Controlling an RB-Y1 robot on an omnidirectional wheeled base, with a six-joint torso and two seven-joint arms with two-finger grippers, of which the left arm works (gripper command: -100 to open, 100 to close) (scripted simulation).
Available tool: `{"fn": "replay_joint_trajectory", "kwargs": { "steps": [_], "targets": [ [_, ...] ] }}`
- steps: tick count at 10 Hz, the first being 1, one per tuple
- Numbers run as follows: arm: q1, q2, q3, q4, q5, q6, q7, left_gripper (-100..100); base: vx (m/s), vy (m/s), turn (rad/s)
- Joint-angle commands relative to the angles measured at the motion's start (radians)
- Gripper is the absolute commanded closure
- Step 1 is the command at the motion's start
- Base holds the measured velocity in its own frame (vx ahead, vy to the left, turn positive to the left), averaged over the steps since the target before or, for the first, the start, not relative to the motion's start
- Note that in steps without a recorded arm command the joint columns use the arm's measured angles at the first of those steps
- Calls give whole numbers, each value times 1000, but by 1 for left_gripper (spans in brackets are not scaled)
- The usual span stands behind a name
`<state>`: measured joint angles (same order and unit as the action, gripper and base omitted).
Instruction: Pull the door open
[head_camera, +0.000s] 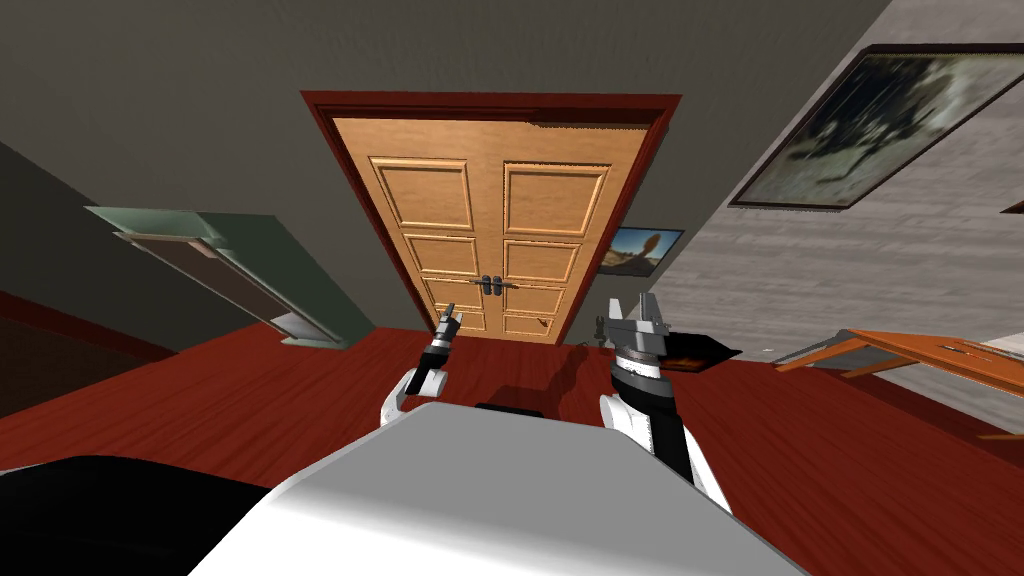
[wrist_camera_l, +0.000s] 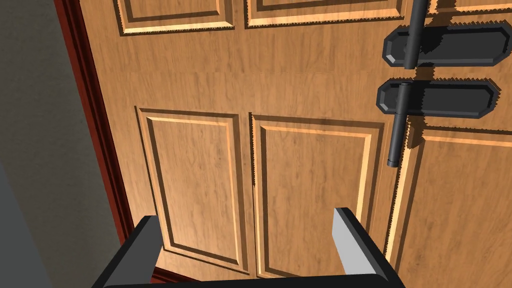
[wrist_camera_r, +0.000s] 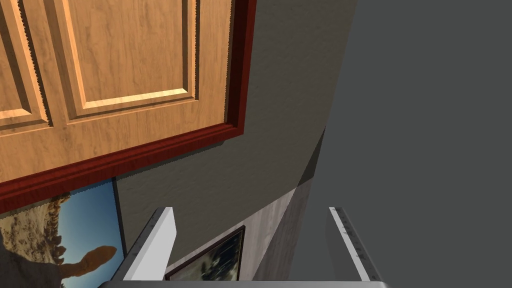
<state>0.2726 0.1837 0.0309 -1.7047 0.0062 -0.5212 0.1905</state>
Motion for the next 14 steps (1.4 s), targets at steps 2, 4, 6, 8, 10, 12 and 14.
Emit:
{"fn": "replay_joint_trajectory", "kwargs": {
  "steps": [2,4,6,8,10,12,14],
  "targets": [
    [-24,19,9,52,9,21,8,-100,100,10,-61],
    [-47,35,17,99,17,32,15,-100,100,16,-71],
    [-69,51,26,146,24,43,22,-100,103,15,-62],
    [-91,66,34,192,32,53,29,-100,101,20,-68],
    [-112,81,42,237,39,64,35,-100,96,12,-60],
    [-133,96,50,280,46,74,42,-100,92,31,-57],
    [-152,109,57,322,53,84,48,-100,97,12,-60]
  ]
}}
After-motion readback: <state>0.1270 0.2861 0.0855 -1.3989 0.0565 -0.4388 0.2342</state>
